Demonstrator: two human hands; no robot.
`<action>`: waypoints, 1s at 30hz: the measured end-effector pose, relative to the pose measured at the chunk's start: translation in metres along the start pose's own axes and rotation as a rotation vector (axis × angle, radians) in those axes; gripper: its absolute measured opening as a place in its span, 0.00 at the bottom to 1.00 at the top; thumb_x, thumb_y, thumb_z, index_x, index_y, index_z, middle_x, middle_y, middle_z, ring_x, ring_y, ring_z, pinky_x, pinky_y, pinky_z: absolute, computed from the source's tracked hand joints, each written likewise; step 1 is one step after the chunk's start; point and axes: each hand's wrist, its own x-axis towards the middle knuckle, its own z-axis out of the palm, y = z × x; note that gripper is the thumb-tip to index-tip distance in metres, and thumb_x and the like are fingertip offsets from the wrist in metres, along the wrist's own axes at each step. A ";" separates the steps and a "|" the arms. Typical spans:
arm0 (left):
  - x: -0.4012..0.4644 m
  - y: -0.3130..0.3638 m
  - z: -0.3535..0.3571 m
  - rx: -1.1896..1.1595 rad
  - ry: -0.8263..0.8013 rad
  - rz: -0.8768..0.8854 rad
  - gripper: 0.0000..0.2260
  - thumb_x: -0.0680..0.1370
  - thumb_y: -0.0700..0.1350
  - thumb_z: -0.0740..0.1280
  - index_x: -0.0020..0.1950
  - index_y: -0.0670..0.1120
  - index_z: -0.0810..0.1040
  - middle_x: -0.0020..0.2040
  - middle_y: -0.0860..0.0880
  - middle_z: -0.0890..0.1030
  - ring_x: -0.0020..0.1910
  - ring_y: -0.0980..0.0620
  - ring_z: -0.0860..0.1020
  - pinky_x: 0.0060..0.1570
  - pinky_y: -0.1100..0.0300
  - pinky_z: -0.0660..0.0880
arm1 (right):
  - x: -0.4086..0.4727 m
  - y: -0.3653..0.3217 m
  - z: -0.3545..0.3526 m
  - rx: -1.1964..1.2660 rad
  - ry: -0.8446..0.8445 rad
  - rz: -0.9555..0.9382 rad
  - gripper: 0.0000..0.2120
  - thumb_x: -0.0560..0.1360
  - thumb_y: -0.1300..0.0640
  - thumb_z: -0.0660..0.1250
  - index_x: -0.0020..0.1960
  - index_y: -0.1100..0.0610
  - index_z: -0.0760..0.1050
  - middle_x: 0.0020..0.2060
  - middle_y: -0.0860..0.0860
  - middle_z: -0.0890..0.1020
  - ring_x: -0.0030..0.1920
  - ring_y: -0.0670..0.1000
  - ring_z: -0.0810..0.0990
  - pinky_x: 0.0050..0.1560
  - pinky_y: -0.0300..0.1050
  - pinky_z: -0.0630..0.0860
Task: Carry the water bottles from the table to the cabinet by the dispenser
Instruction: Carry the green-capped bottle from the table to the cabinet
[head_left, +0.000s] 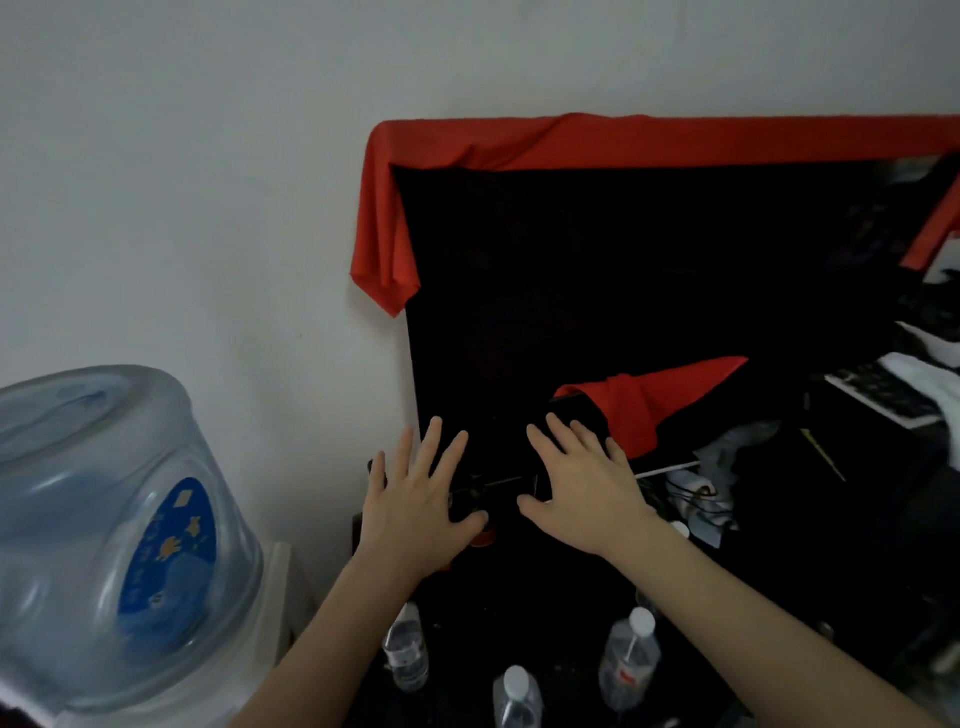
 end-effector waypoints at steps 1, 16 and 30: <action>-0.003 0.000 0.001 -0.002 -0.002 0.017 0.41 0.78 0.70 0.55 0.81 0.57 0.35 0.82 0.50 0.35 0.82 0.43 0.39 0.79 0.42 0.44 | -0.007 -0.003 0.000 0.008 0.001 0.014 0.41 0.76 0.36 0.60 0.82 0.48 0.46 0.81 0.50 0.48 0.80 0.55 0.47 0.77 0.62 0.49; -0.027 0.108 -0.019 -0.151 0.000 0.269 0.41 0.78 0.69 0.59 0.83 0.57 0.42 0.83 0.54 0.39 0.82 0.49 0.39 0.79 0.45 0.42 | -0.130 0.051 -0.023 -0.042 0.013 0.286 0.39 0.78 0.37 0.59 0.82 0.49 0.46 0.81 0.51 0.47 0.80 0.56 0.47 0.77 0.62 0.50; -0.101 0.326 -0.036 -0.187 -0.031 0.590 0.42 0.77 0.69 0.60 0.83 0.56 0.44 0.83 0.52 0.37 0.82 0.48 0.40 0.79 0.45 0.46 | -0.333 0.177 -0.070 -0.074 0.019 0.658 0.41 0.77 0.35 0.59 0.82 0.47 0.46 0.81 0.50 0.46 0.81 0.55 0.45 0.77 0.63 0.49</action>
